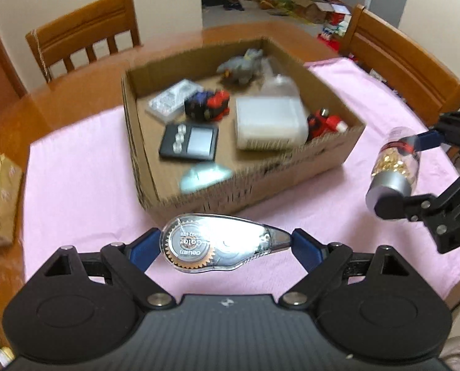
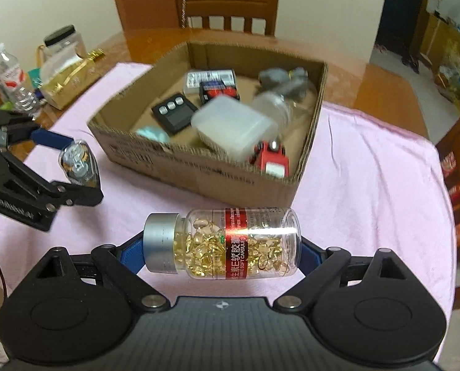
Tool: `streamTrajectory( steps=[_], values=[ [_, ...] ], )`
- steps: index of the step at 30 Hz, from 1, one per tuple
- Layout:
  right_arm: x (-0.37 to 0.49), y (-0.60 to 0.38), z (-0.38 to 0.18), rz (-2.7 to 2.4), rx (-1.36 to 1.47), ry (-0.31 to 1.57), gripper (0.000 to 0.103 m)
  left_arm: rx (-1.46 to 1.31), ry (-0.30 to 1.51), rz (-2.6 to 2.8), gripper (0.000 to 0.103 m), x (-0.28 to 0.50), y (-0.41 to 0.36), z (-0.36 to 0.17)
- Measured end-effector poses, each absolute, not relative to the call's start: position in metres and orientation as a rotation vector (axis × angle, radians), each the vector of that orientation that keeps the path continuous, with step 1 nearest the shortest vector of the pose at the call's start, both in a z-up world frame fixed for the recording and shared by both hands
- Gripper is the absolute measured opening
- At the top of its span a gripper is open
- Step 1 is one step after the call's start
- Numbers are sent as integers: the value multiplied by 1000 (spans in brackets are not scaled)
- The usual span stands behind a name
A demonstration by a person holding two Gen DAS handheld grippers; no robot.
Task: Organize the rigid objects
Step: 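Carry correction tape and capsule bottle into the box and release both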
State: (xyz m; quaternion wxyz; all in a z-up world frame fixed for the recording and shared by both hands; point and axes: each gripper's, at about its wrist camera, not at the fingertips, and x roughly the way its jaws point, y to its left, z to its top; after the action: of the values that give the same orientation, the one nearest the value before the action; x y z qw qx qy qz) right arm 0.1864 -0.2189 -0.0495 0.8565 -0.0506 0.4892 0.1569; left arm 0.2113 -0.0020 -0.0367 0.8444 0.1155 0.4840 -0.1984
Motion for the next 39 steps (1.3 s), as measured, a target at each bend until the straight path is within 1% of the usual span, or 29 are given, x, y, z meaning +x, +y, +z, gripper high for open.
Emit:
streamTrajectory(
  steps=[3,8,11,14,21,26,28,30,33,39],
  values=[
    [187,-217,-36,349,-119,1001,96,265,960,-433,89,222,-3,-13],
    [196,-213,-18,372,-122,957,96,278,877,-430,89,259,-10,2],
    [202,-210,-11,376,-117,933,96,293,855,-425,89,287,-17,-5],
    [208,-206,-7,375,-108,913,96,284,875,-419,89,316,-23,-19],
    [220,-204,-9,361,-82,917,96,294,887,-389,90,352,-29,-49],
    [225,-200,-10,359,-82,924,96,305,862,-336,90,363,-25,-57],
    [227,-197,-10,360,-87,926,96,305,851,-320,93,365,-23,-54],
    [229,-194,-10,362,-91,926,96,285,836,-318,94,363,-18,-48],
    [234,-190,-12,365,-95,929,96,260,815,-311,97,358,-11,-38],
    [245,-177,-11,367,-100,935,96,221,768,-293,100,337,6,-14]
  ],
)
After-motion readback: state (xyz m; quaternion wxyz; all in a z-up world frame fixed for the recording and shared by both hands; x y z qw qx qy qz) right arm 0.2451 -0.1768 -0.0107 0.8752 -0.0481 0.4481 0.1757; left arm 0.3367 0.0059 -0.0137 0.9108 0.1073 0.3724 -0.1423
